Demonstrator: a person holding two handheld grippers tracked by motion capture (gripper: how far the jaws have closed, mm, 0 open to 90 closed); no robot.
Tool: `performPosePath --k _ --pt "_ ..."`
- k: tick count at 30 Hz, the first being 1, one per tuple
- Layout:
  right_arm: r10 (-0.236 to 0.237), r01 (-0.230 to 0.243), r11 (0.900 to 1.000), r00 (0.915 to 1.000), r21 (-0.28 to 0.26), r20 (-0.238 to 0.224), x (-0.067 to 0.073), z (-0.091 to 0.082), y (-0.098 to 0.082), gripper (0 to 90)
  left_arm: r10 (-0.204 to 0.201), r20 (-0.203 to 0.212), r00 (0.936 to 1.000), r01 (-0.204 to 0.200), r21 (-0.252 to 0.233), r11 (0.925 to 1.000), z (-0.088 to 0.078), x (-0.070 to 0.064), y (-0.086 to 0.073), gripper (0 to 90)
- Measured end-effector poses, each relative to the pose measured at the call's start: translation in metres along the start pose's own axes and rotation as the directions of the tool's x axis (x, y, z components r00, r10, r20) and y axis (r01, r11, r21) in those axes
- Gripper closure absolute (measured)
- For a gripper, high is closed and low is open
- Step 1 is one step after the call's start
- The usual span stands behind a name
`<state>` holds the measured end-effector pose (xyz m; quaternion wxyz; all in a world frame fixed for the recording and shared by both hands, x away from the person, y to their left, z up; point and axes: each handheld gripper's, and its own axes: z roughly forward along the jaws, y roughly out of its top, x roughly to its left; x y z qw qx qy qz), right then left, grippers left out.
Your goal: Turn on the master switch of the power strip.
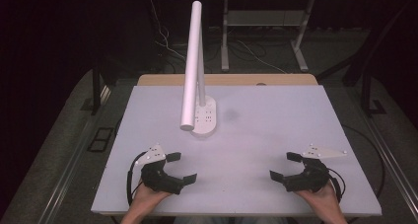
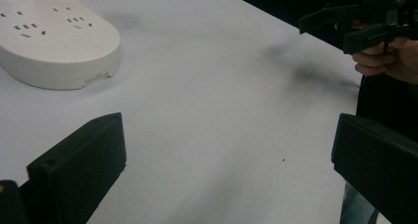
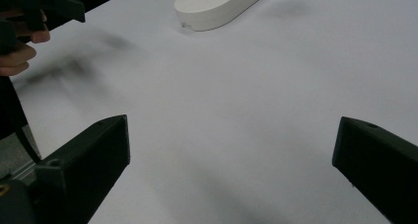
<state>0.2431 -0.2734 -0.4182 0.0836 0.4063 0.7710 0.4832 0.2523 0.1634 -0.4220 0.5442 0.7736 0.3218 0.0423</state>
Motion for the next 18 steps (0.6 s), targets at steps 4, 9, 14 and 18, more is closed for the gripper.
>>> performPosePath --k 4,9,14,18 --pt "-0.007 0.007 1.0 1.0 0.013 -0.007 -0.0002 0.0007 -0.0006 0.5 0.001 0.0 1.0 -0.001 0.0 1.0 -0.0007 -0.0004 -0.0005 0.0" --pt "-0.002 0.002 1.0 1.0 0.017 -0.009 -0.0002 0.0007 -0.0004 0.5 -0.002 -0.001 1.0 0.002 0.001 1.0 -0.0015 0.0006 -0.001 0.0" --pt "0.007 -0.006 1.0 0.9999 0.026 -0.014 0.0007 0.001 0.0001 0.5 -0.006 -0.003 1.0 0.006 0.006 1.0 -0.0018 0.0001 -0.0015 0.0" --pt "0.001 0.0 0.999 0.9997 0.033 -0.023 0.0019 0.0018 0.0008 0.5 -0.01 -0.003 0.9999 0.01 0.015 0.9998 -0.0017 0.0006 -0.0021 0.0"
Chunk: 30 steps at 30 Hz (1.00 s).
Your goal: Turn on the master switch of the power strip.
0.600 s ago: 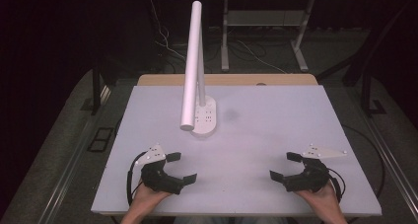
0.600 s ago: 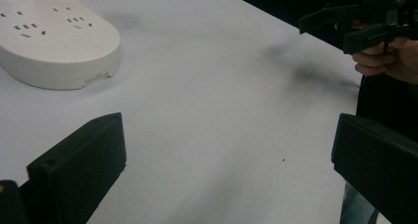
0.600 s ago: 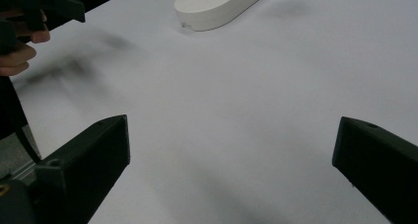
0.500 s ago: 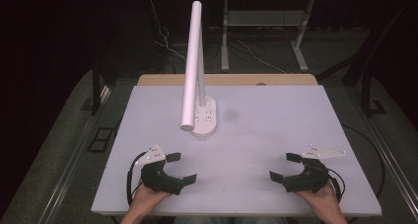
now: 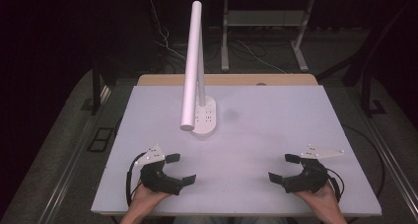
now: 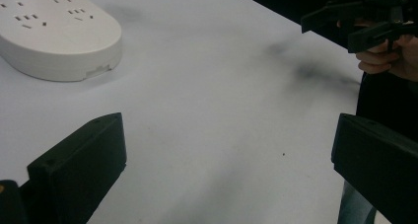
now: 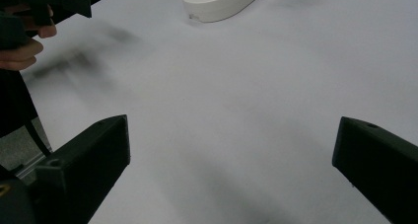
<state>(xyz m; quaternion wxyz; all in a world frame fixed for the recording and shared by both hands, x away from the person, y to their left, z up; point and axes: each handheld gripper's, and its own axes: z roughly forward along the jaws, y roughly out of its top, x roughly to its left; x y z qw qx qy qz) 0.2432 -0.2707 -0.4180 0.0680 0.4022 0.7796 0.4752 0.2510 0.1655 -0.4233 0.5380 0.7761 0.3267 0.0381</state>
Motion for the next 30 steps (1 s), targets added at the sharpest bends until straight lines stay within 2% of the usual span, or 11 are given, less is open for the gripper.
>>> performPosePath --k 8,11,14,21,30 --pt "-0.004 0.004 1.0 1.0 0.004 -0.007 0.001 0.0 0.001 0.5 -0.004 0.015 0.9999 0.003 0.035 0.9994 0.001 -0.001 -0.001 0.0" --pt "-0.005 0.005 1.0 0.9999 0.009 -0.012 0.001 0.001 0.001 0.5 -0.004 0.017 0.9998 0.003 0.039 0.9992 0.0 -0.001 0.0 0.0" --pt "-0.008 0.008 1.0 0.9999 0.012 -0.013 0.0 0.002 0.001 0.5 -0.023 0.031 0.9992 0.022 0.037 0.9991 -0.001 0.0 0.001 0.0" --pt "-0.011 0.011 1.0 0.9998 0.021 -0.014 0.0 0.003 0.002 0.5 -0.025 0.045 0.9987 0.022 0.047 0.9986 -0.006 0.001 0.008 0.0" --pt "-0.019 0.019 1.0 0.9997 0.021 -0.014 0.0 0.003 0.002 0.5 -0.013 0.024 0.9996 0.012 0.06 0.9981 -0.008 0.003 0.017 0.0"
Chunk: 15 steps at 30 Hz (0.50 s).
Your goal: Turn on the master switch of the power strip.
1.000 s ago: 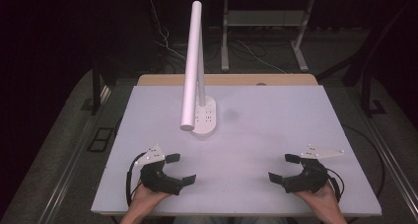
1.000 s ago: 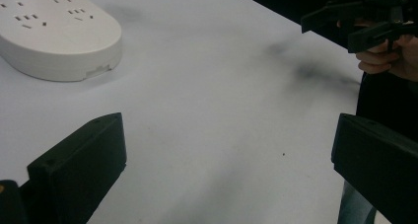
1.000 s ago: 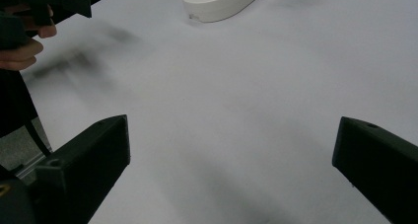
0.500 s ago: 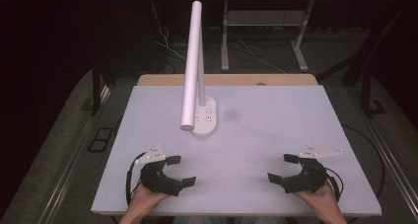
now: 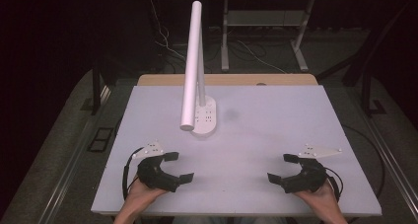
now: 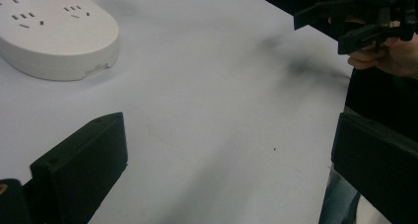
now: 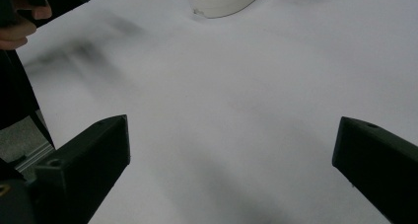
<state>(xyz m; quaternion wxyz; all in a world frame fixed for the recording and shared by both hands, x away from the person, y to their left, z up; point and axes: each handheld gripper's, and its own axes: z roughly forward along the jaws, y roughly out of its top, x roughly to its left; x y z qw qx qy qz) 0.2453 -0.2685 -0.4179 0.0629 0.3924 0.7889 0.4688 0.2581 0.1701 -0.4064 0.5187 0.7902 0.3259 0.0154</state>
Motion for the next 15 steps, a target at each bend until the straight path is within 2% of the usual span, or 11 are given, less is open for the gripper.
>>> performPosePath --k 15 --pt "-0.001 0.001 1.0 1.0 -0.001 0.003 0.0 0.0 0.0 0.5 -0.007 -0.033 0.9994 0.007 0.01 0.9999 -0.003 0.014 0.012 0.4"
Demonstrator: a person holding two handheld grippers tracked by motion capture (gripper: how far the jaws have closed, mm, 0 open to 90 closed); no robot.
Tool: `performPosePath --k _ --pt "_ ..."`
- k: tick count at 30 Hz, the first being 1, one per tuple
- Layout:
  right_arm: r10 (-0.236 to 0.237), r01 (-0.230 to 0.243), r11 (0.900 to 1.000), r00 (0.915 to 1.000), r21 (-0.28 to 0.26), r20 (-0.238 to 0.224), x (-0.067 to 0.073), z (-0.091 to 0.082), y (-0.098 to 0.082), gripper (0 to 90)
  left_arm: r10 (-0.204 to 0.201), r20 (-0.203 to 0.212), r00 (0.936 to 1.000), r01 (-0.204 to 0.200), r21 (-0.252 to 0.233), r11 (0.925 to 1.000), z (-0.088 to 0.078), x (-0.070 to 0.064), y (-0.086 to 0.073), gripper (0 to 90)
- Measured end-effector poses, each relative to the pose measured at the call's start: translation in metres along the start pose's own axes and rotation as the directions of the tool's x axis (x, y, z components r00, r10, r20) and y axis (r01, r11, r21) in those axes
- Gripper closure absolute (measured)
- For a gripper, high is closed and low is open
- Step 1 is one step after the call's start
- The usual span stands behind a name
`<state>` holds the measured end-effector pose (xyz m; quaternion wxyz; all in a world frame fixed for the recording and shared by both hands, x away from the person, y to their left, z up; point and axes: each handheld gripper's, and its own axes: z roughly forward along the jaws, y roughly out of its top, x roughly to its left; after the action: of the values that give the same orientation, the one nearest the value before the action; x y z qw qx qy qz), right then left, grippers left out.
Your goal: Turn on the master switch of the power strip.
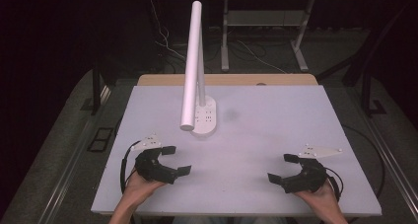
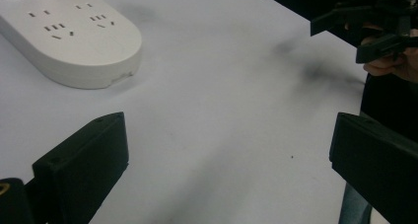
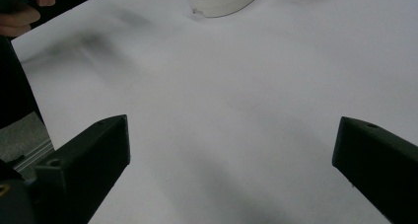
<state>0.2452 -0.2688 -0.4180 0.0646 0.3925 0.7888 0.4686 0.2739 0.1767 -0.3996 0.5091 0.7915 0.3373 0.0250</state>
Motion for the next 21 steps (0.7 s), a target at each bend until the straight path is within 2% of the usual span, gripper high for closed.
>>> performPosePath --k 7,21 --pt "-0.001 0.001 1.0 1.0 0.002 0.001 0.0 0.0 0.0 0.5 -0.018 -0.004 0.9998 0.018 0.003 0.9998 0.001 0.008 0.003 0.4" --pt "-0.007 0.007 1.0 0.9999 0.006 0.009 0.0 0.0 0.0 0.5 -0.021 -0.016 0.9997 0.021 0.012 0.9997 -0.004 0.019 0.02 0.9"
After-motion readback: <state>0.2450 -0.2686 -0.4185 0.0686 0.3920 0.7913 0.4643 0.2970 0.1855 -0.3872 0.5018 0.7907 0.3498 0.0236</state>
